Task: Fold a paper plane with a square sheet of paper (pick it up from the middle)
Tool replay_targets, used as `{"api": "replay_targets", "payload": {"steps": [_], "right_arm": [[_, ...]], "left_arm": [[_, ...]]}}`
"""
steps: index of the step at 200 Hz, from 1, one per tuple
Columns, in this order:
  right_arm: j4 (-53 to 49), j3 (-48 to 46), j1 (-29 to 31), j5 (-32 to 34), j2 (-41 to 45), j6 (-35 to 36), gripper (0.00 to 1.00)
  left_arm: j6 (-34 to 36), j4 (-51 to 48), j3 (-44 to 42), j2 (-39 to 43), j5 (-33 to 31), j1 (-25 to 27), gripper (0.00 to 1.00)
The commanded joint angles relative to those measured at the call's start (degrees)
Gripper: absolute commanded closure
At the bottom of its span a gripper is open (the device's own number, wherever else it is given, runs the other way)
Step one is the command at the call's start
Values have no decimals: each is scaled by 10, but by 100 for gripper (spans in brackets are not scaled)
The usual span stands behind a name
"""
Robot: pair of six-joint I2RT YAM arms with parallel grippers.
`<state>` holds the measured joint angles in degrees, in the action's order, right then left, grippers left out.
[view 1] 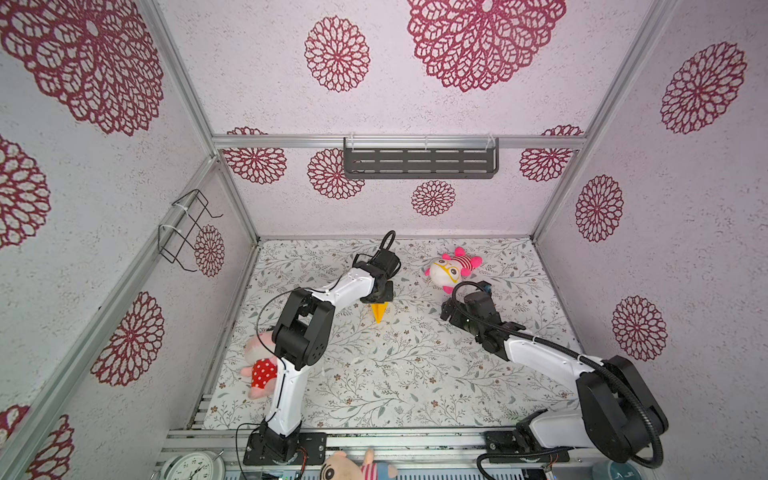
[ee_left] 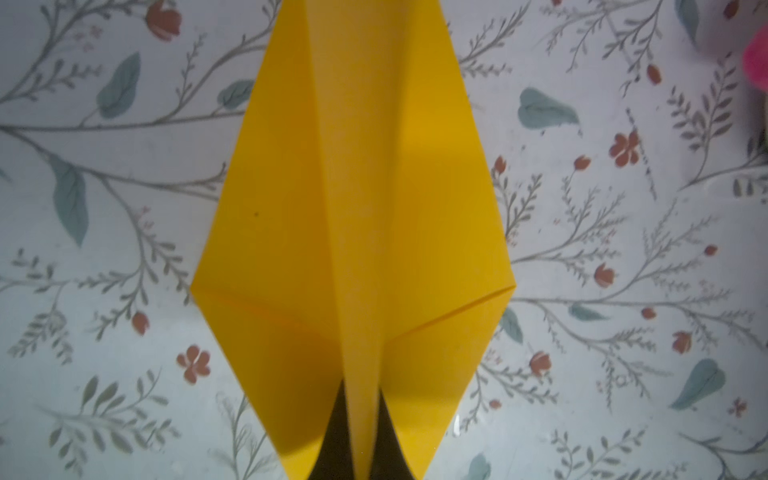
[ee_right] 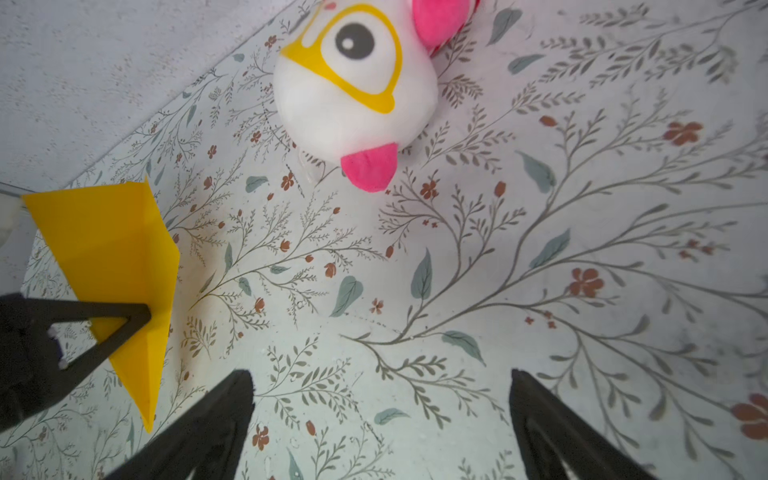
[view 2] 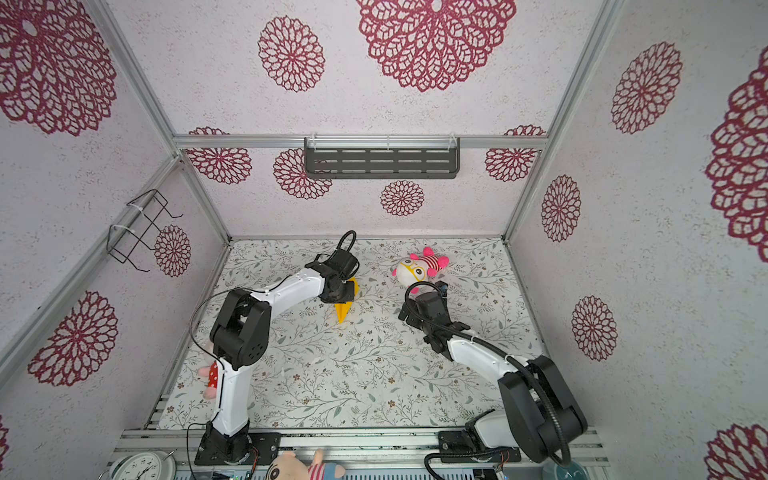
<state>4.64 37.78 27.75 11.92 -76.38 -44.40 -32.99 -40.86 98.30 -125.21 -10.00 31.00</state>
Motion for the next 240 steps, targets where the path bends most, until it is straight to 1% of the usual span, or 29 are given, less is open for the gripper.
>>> {"api": "replay_targets", "payload": {"steps": [1,35,61,101,114,135,173,191,210,224,235,240], "right_arm": [[7,-1,-8,37,25,23,1],[1,-1,-11,30,24,20,1],[-6,1,-11,28,24,17,1],[-10,1,-13,30,25,13,1],[-12,1,-13,31,25,9,1],[-15,0,-16,30,25,-4,1],[-21,5,-20,26,24,-5,1],[-27,14,-21,28,26,4,1],[-35,32,-22,38,35,26,1],[-37,44,-23,50,46,52,1],[-32,56,-28,35,52,94,1],[-38,65,-30,41,53,106,1]], "left_arm": [[19,-19,50,-39,2,-10,94],[16,-39,123,-92,7,-11,93],[1,-51,152,-120,7,-11,90],[-20,-54,158,-131,8,-13,77],[-23,-56,159,-134,7,-14,74],[-31,-57,159,-142,9,-14,74],[-39,-60,160,-156,12,-14,76],[-39,-61,163,-145,13,-14,76],[-36,-61,167,-110,14,-14,73],[-31,-57,168,-72,20,-14,70],[-24,-61,171,-42,21,-14,63],[-23,-63,170,-28,18,-15,60]]}}
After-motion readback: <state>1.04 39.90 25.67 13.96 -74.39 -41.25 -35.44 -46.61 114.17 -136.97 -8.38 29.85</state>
